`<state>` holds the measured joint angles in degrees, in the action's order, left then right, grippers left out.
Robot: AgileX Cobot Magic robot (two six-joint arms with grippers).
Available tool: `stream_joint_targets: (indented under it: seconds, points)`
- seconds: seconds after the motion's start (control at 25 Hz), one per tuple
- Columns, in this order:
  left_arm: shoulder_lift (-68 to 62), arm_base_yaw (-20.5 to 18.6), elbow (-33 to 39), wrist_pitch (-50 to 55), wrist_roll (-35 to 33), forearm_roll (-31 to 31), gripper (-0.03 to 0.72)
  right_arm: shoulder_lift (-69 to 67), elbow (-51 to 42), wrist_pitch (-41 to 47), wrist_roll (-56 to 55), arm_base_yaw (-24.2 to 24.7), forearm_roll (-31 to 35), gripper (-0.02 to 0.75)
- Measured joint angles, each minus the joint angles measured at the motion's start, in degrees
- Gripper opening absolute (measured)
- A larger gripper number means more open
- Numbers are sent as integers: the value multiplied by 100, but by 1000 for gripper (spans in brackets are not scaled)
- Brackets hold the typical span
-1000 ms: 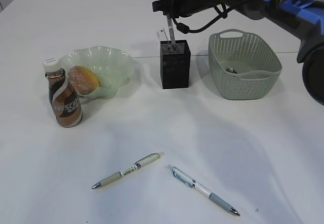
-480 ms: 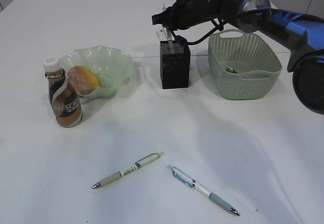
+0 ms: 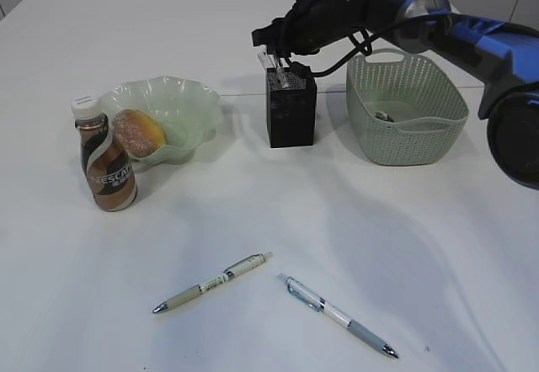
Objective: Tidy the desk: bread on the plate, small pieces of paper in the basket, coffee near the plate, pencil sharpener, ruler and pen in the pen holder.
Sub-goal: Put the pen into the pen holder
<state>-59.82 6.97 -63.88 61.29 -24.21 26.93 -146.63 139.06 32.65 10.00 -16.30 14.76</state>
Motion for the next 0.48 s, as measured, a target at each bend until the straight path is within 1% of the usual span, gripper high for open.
stream_joint_targets:
  seconds: [0.12, 0.36, 0.48]
  points:
    - [0, 0, 0, 0, 0, 0, 239, 44, 13, 101, 0, 0, 12, 326]
    - [0, 0, 0, 0, 0, 0, 239, 366, 99, 315, 0, 37, 58, 336]
    - [0, 0, 0, 0, 0, 0, 239, 703, 112, 555, 0, 57, 80, 336]
